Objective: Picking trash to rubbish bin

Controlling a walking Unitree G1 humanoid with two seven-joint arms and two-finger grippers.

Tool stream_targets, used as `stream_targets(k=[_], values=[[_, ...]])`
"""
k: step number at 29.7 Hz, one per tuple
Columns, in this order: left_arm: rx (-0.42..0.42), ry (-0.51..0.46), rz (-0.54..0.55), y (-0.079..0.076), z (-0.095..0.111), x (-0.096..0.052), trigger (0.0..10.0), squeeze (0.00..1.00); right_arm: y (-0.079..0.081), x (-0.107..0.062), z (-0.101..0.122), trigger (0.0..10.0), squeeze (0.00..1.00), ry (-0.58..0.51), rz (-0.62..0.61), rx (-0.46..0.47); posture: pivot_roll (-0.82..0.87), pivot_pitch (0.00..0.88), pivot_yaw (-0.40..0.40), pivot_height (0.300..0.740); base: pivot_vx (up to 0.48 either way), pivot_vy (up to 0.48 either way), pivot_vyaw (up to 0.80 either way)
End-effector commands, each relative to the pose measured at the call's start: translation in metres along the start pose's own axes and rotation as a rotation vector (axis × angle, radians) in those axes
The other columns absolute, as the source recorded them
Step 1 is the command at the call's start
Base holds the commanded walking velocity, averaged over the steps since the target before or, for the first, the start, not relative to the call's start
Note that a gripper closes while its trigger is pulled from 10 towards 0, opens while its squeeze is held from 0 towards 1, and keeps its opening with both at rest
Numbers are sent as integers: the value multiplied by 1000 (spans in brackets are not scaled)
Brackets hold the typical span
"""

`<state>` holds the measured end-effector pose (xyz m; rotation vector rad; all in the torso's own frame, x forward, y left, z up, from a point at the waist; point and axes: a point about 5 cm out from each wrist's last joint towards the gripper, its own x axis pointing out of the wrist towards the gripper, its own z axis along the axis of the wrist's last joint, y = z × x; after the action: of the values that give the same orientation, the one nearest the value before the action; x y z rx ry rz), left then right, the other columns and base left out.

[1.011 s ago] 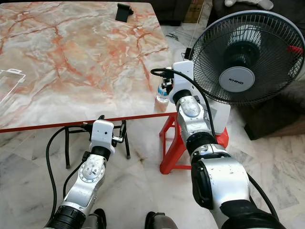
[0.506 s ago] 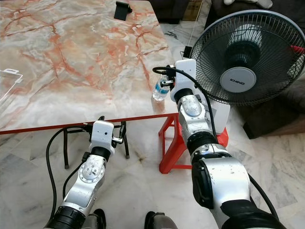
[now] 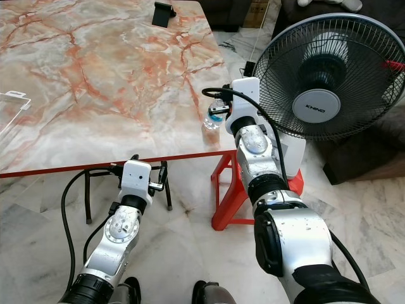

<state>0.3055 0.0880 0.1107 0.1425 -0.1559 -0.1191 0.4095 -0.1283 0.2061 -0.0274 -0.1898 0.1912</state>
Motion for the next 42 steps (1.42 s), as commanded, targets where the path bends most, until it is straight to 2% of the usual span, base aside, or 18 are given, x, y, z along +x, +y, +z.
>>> stream_targets(k=[1, 4, 5, 20, 21, 25, 26, 27, 28, 33, 34, 42], values=[[-2, -20, -13, -5, 5, 0, 10000, 0, -1, 1, 1, 10000, 1000, 6, -5, 25, -9, 197, -129, 740, 0, 0, 0], [-3, -23, -8, -4, 6, 0, 10000, 0, 1, 3, 5, 10000, 1000, -9, 3, 25, -11, 197, -130, 740, 0, 0, 0], [-4, -23, -7, -4, 6, 0, 10000, 0, 2, 4, 7, 10000, 0, -13, 5, 21, -11, 197, -130, 740, 0, 0, 0], [-6, -27, -5, -5, 7, 2, 10000, 0, 5, 8, 16, 10000, 8, -44, 21, 41, -12, 191, -134, 740, 0, 0, 0], [-6, -27, -4, -5, 7, 2, 10000, 0, 5, 8, 17, 10000, 1000, -50, 26, 58, -12, 192, -135, 740, 0, 0, 0], [-8, -28, -3, -5, 7, 1, 10000, 0, 6, 9, 19, 10000, 1000, -51, 21, 43, -11, 193, -138, 740, 0, 0, 0], [-8, -28, -3, -5, 7, 1, 10000, 0, 6, 9, 19, 10000, 929, -50, 22, 41, -10, 196, -138, 740, 0, 0, 0], [-8, -27, -4, -5, 7, 1, 10000, 0, 7, 10, 19, 10000, 55, -49, 26, 41, -9, 196, -138, 740, 0, 0, 0], [-8, -26, -4, -5, 7, 0, 10000, 0, 8, 10, 19, 10000, 0, -47, 31, 42, -9, 198, -138, 740, 0, 0, 0], [-9, -26, -5, -6, 7, -1, 10000, 0, 10, 10, 20, 10000, 0, -48, 41, 47, -9, 201, -138, 740, 0, 0, 0], [-9, -24, -7, -6, 6, -2, 10000, 0, 12, 11, 20, 10000, 1000, -47, 45, 54, -8, 209, -139, 740, 0, 0, 0], [-13, -13, -16, -9, 4, -5, 10000, 0, 18, 11, 18, 10000, 1000, -37, 63, 69, -10, 221, -140, 740, 0, 0, 0]])
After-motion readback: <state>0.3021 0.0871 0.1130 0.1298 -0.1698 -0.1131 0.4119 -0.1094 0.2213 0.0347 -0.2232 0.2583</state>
